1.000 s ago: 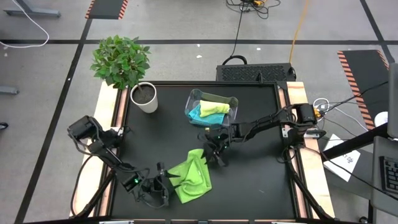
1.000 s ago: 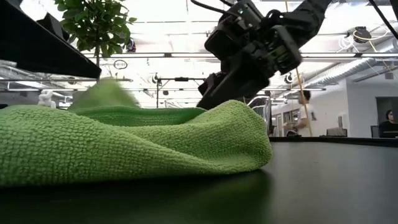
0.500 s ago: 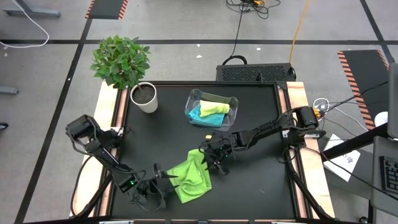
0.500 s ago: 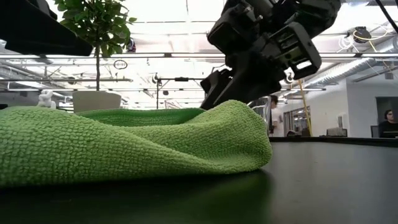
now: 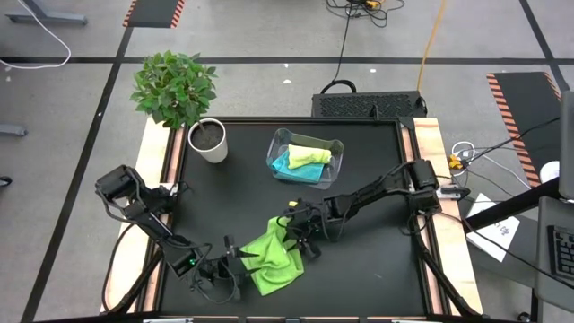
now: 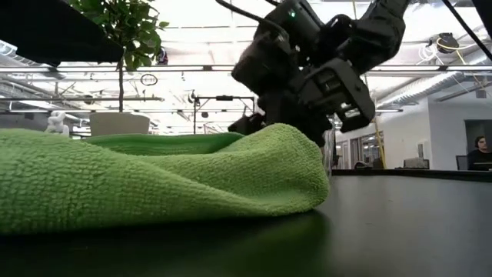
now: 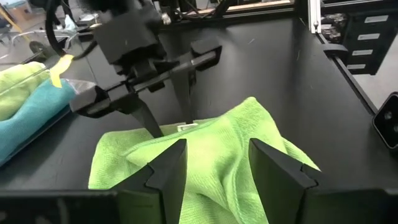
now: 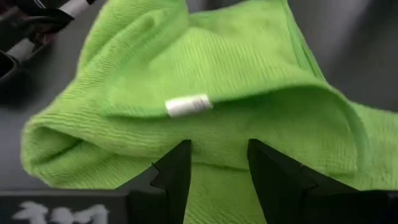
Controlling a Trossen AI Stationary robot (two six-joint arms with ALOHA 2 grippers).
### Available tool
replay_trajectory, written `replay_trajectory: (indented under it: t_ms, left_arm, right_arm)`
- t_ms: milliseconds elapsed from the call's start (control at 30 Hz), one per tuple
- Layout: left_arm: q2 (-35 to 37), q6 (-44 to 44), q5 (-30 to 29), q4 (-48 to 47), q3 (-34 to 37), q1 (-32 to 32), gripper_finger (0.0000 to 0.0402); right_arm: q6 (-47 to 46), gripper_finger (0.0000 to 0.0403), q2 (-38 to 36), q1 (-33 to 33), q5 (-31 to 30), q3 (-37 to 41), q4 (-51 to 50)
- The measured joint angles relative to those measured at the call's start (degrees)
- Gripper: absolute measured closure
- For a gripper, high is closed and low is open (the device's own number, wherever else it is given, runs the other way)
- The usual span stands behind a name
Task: Fold microfiber towels
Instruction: Fold the green towel
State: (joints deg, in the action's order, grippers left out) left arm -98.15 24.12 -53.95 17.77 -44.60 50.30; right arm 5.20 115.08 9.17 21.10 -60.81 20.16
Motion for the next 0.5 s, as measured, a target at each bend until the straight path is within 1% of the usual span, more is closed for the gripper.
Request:
replay_trajectory:
  t_ms: [200, 300, 500]
  left_arm:
    - [0.0, 0.1, 1.7, -0.3, 0.0, 0.0, 0.0227]
    - [0.0, 0.2, 1.8, -0.7, 0.0, 0.0, 0.0227]
    - [-0.2, 0.3, 2.0, -1.4, 0.0, 0.0, 0.0227]
  right_arm:
    - [1.1, 0.0255, -2.0, 1.1, 0.5, -2.2, -1.3]
    - [0.9, 0.0255, -2.0, 1.7, 3.2, -3.6, -1.6]
    - [1.9, 0.0255, -2.0, 2.6, 3.2, -6.1, -1.2]
